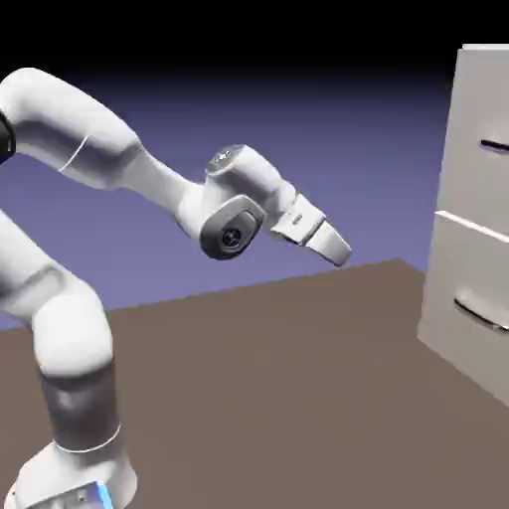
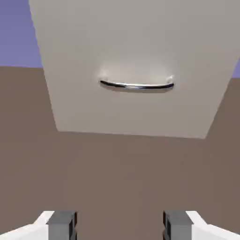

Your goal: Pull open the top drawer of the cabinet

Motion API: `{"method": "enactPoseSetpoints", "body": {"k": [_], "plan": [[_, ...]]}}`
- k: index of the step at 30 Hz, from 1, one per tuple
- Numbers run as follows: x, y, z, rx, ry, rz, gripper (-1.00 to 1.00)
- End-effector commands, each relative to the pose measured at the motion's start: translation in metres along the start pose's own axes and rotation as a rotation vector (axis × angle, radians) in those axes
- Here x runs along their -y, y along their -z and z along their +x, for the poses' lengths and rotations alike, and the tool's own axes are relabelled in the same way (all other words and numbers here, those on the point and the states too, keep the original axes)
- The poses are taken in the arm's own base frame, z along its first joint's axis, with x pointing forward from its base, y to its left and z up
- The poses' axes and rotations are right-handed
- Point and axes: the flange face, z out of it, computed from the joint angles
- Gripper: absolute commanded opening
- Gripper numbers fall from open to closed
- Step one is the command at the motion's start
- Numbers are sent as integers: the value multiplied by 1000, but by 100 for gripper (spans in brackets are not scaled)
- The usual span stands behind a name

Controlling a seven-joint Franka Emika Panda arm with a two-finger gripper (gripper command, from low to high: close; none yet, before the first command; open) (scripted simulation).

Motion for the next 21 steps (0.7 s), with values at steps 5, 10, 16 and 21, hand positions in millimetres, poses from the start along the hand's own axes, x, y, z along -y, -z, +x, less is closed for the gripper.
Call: {"method": "enactPoseSetpoints", "body": {"k": [5, 10, 16, 21], "plan": [[39, -12, 13, -41, 440, -30, 0], [74, -27, 21, -71, 873, -63, 0], [110, -48, 27, -102, 1380, -103, 0], [135, -66, 31, -132, 1790, -141, 0]]}}
